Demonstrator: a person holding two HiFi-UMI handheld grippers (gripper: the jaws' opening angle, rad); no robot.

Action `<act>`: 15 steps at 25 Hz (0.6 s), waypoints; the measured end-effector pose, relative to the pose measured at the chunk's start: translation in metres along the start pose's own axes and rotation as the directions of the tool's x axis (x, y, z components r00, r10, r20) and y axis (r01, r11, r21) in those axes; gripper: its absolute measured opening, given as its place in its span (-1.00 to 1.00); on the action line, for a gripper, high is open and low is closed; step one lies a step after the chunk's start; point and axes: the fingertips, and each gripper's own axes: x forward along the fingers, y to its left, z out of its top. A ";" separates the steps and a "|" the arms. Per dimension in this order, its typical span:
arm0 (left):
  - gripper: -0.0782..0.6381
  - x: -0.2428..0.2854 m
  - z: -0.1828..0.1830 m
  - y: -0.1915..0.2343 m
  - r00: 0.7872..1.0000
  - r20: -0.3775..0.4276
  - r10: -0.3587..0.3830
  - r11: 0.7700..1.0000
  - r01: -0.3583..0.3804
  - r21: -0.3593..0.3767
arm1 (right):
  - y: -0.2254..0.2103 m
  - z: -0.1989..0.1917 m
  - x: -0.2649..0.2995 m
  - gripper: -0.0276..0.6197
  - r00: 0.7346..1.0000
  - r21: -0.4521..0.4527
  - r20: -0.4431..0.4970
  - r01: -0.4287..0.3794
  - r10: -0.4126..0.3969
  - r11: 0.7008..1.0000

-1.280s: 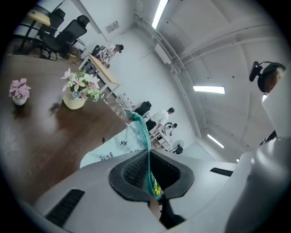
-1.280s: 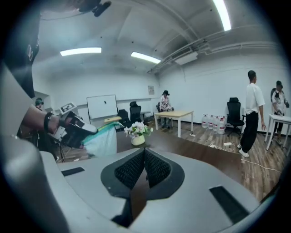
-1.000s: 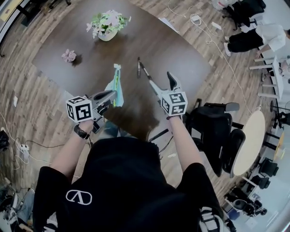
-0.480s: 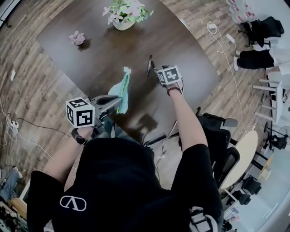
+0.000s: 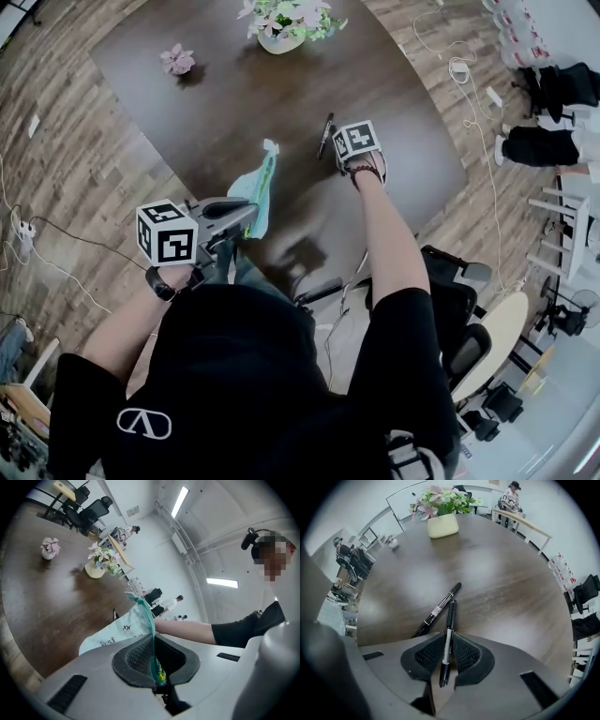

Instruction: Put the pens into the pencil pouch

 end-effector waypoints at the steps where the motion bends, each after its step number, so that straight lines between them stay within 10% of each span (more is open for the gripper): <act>1: -0.74 -0.001 0.000 -0.001 1.000 0.002 0.001 1.000 -0.001 0.002 | -0.001 0.000 0.000 -0.74 1.000 0.008 0.004 0.002 -0.002 1.000; 10: -0.74 -0.006 -0.001 -0.004 1.000 0.015 0.012 1.000 -0.012 -0.014 | -0.001 -0.011 -0.010 -0.78 0.986 0.110 0.169 -0.031 0.012 0.993; 15: -0.74 -0.004 0.002 -0.009 1.000 0.008 0.010 1.000 -0.010 0.005 | 0.005 -0.008 -0.081 -0.78 0.877 0.170 0.480 -0.080 -0.012 0.982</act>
